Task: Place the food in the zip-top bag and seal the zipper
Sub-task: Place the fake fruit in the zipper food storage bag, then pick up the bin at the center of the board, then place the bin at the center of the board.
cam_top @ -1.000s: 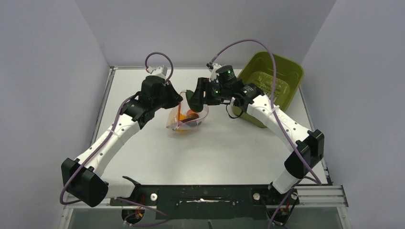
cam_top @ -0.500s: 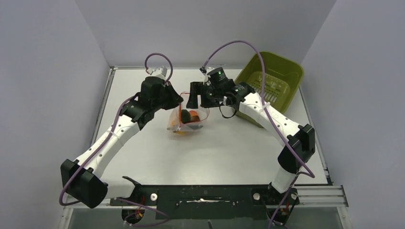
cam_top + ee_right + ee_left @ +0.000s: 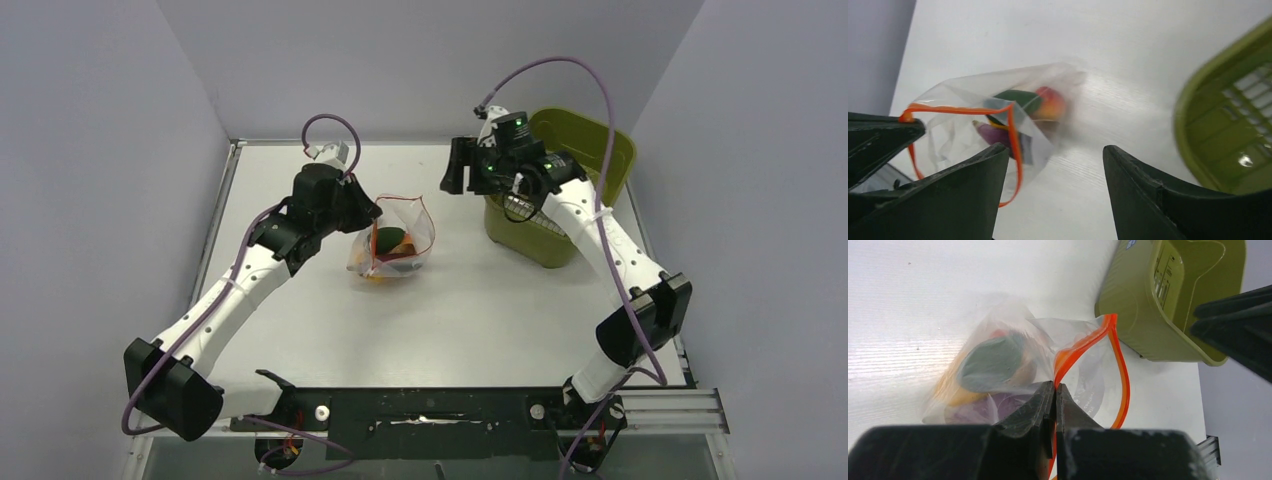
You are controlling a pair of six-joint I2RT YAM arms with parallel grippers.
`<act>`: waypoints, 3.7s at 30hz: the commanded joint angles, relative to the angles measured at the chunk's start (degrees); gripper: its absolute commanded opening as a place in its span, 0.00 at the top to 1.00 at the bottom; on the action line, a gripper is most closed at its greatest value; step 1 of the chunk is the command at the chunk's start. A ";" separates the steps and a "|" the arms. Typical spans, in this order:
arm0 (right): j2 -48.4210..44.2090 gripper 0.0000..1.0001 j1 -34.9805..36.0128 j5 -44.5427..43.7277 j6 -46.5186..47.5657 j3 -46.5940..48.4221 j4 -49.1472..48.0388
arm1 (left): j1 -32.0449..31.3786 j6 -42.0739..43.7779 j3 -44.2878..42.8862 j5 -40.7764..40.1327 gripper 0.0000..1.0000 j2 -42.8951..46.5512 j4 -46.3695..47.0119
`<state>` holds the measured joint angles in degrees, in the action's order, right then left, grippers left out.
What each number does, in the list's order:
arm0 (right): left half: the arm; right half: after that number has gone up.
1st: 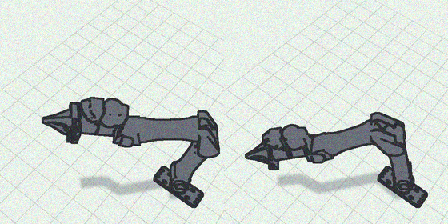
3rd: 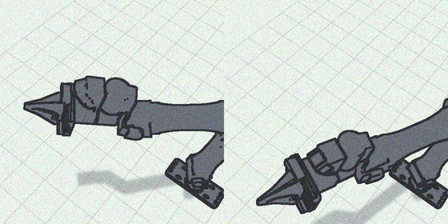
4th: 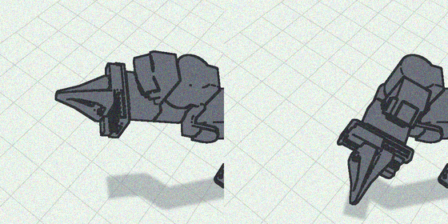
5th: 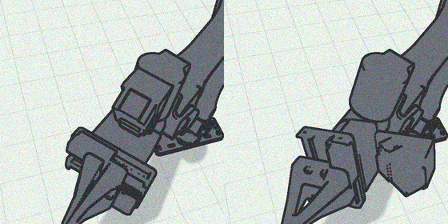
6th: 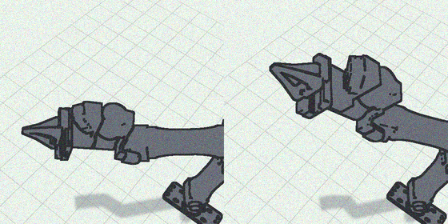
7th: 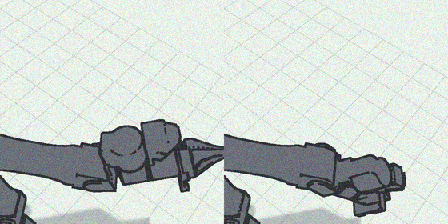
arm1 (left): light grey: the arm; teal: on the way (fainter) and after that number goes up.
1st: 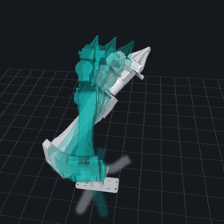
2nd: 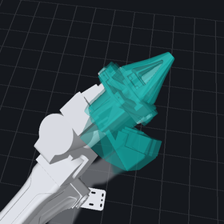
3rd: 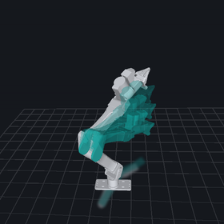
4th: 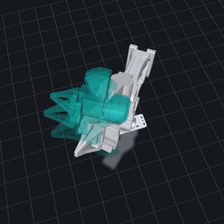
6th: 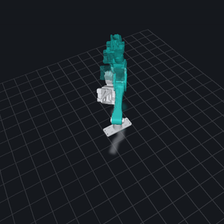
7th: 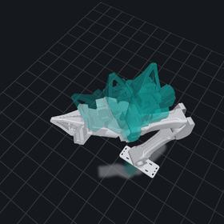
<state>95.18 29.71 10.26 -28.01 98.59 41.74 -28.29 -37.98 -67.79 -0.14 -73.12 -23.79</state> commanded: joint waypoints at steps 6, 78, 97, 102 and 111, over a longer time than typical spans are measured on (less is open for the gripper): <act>-8.04 0.35 -11.16 -18.12 -1.53 2.81 12.73 | 0.43 1.86 -0.65 0.91 1.00 2.81 4.19; -20.23 1.00 -37.67 -6.56 43.82 -39.72 -52.91 | 1.29 6.05 0.63 -1.21 1.00 5.53 4.03; -28.91 1.00 -38.21 4.73 67.59 -43.25 -53.94 | 1.79 7.83 1.34 -2.37 1.00 5.50 3.25; -29.38 1.00 -38.94 5.64 65.21 -43.49 -53.94 | 2.01 8.12 0.82 -2.69 1.00 5.13 3.75; -23.24 1.00 -43.54 13.39 56.85 -35.61 -45.05 | 2.50 5.74 -0.65 -3.83 1.00 3.90 6.39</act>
<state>68.95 -12.97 20.05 33.98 56.60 -2.24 -26.28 -30.74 -65.95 -3.16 -69.58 -23.24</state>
